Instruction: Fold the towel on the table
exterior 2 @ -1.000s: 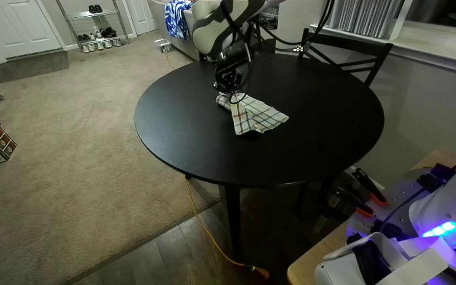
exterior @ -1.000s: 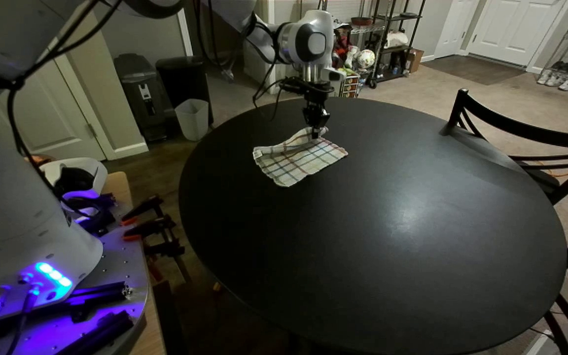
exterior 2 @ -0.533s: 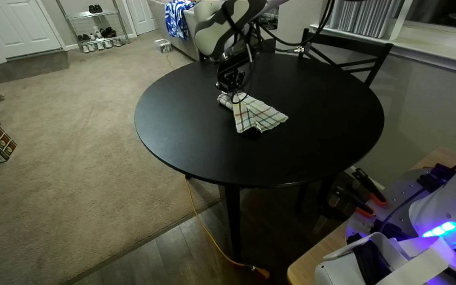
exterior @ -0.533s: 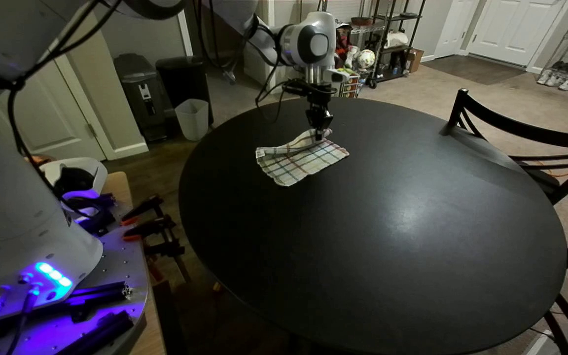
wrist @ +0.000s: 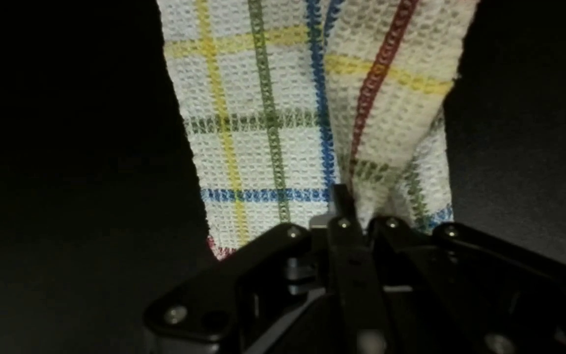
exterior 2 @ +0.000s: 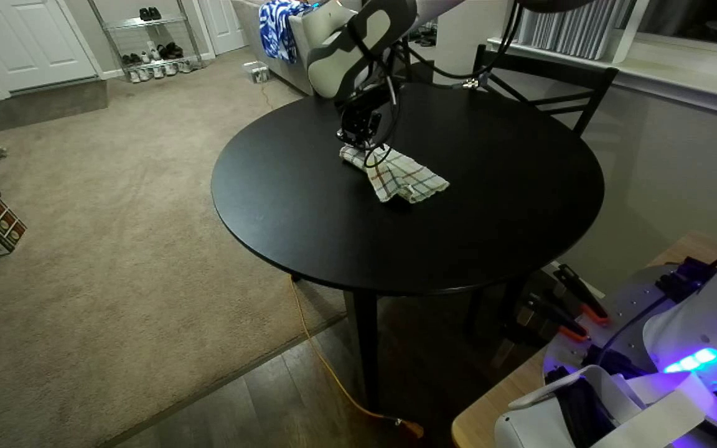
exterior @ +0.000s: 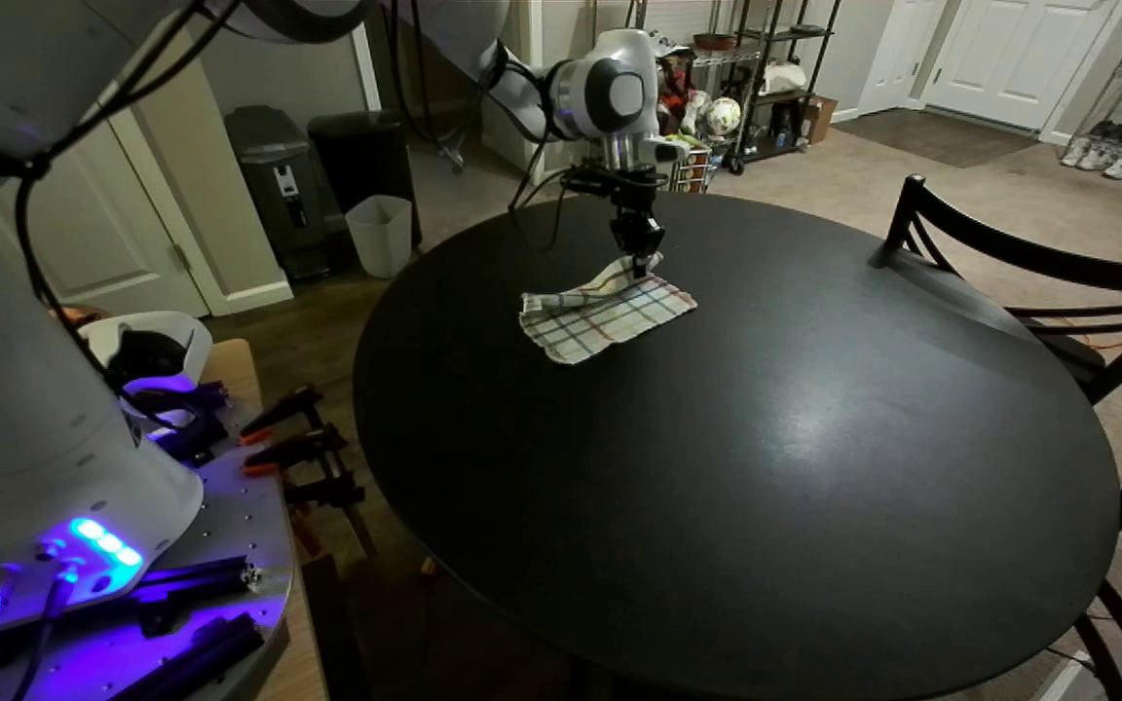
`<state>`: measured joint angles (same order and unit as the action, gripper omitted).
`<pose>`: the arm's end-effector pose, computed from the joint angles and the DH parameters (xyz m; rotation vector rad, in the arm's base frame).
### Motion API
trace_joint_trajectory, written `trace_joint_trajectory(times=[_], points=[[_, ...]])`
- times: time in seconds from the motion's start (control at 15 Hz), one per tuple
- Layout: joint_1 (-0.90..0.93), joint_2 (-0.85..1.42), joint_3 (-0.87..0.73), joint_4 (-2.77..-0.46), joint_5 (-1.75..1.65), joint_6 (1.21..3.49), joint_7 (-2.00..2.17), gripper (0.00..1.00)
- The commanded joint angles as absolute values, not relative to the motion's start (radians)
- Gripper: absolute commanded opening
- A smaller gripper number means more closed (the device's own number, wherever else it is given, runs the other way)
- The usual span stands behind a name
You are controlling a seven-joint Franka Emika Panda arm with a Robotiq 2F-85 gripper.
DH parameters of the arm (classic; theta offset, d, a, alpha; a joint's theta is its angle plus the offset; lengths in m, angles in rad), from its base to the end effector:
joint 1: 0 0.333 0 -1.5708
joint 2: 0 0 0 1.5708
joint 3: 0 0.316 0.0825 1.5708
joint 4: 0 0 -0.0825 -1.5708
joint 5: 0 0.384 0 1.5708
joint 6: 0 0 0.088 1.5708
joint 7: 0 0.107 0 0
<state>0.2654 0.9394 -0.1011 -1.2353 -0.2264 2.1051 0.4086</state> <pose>0.7368 0.1312 0.1941 2.8579 -0.1188 0.0198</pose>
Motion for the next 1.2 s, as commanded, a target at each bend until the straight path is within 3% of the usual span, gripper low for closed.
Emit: trace_joint_trajectory(times=[0.0, 1.13], points=[[0.292, 0.946, -0.138, -1.245, -0.266, 2.142, 0.457, 0.01], [0.314, 0.955, -0.207, -1.247, -0.288, 2.102, 0.606, 0.01]])
